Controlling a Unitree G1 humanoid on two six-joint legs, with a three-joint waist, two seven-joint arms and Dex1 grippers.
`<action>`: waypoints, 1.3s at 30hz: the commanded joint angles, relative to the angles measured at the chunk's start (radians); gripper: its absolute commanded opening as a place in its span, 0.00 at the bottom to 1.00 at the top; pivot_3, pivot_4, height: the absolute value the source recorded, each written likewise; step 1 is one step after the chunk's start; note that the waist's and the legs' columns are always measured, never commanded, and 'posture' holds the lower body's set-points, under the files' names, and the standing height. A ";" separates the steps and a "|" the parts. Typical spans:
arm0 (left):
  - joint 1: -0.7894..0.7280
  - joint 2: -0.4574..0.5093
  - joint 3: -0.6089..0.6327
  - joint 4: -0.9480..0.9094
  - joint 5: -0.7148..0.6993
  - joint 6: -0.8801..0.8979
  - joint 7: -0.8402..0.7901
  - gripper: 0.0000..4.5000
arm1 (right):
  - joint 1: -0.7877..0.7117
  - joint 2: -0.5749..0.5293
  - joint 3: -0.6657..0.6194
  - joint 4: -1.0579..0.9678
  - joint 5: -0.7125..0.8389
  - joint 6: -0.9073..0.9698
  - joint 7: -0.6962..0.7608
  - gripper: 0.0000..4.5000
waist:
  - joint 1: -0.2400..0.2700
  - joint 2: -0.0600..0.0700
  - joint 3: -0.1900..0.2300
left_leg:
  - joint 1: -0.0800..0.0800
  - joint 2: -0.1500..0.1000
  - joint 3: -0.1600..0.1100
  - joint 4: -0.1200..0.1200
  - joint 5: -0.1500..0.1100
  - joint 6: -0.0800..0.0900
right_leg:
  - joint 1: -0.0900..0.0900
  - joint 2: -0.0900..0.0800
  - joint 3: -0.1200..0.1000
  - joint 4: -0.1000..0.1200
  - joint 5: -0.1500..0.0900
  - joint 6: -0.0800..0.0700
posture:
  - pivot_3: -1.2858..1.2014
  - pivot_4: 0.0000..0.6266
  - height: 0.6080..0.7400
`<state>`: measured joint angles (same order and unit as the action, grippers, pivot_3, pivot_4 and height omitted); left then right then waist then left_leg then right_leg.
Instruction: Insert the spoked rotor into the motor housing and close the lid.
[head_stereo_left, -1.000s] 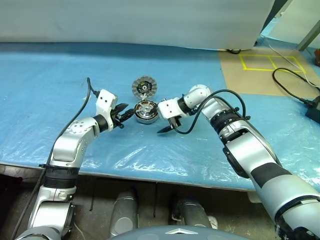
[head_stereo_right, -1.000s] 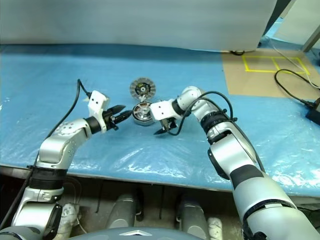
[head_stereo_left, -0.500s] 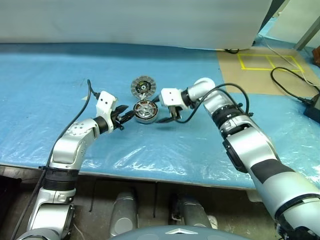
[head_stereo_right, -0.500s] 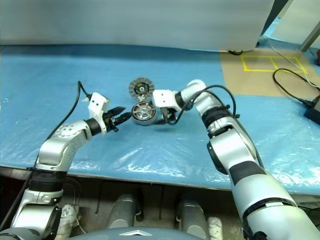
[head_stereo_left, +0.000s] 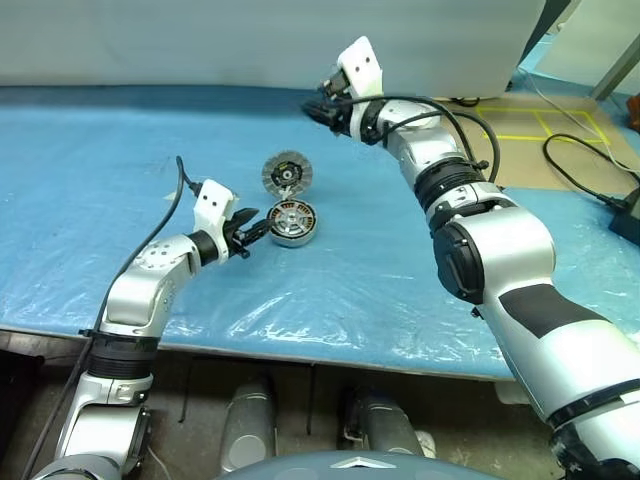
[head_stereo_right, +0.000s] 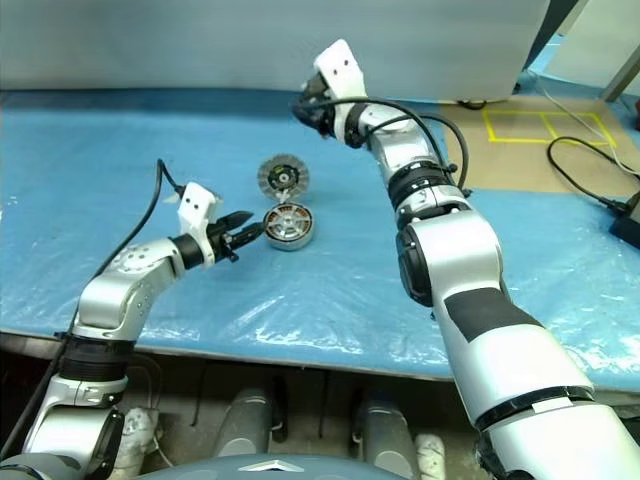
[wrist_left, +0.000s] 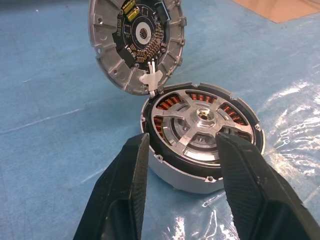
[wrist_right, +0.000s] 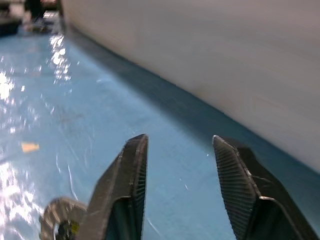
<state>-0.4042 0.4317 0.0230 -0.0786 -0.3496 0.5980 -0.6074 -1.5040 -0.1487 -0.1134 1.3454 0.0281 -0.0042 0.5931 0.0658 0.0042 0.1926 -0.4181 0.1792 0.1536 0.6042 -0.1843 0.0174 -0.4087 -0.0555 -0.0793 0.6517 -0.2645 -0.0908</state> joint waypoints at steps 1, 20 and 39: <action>-0.002 0.001 0.002 -0.031 -0.001 -0.008 0.001 0.49 | -0.029 0.025 -0.028 -0.006 0.011 0.047 -0.038 0.19 | 0.000 0.000 0.000 | 0.000 0.000 0.000 0.000 0.000 0.000 | 0.000 0.000 0.000 0.000 0.000 0.000 | 0.52 0.24 1.00; 0.025 -0.020 -0.020 -0.092 -0.005 0.021 0.039 0.49 | 0.053 0.137 -0.020 0.008 -0.076 0.129 -0.111 0.02 | 0.001 0.001 0.001 | 0.000 0.000 0.000 0.000 0.002 -0.005 | 0.000 0.000 0.000 0.000 0.000 0.000 | 0.52 0.24 1.00; 0.013 -0.028 -0.038 -0.070 -0.001 0.009 0.021 0.49 | 0.261 -0.037 0.245 -0.319 -0.139 -0.006 0.642 0.08 | 0.006 0.001 0.001 | 0.000 0.000 0.000 0.000 0.000 0.000 | 0.002 -0.001 -0.001 -0.001 0.000 0.001 | 0.52 0.24 1.00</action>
<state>-0.3828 0.4005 -0.0131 -0.1268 -0.3479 0.6195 -0.5770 -1.2837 -0.1619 0.0855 1.1150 -0.0998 0.0466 1.1343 0.0720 0.0052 0.1932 -0.4184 0.1787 0.1537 0.6049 -0.1844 0.0176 -0.4070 -0.0563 -0.0800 0.6514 -0.2642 -0.0902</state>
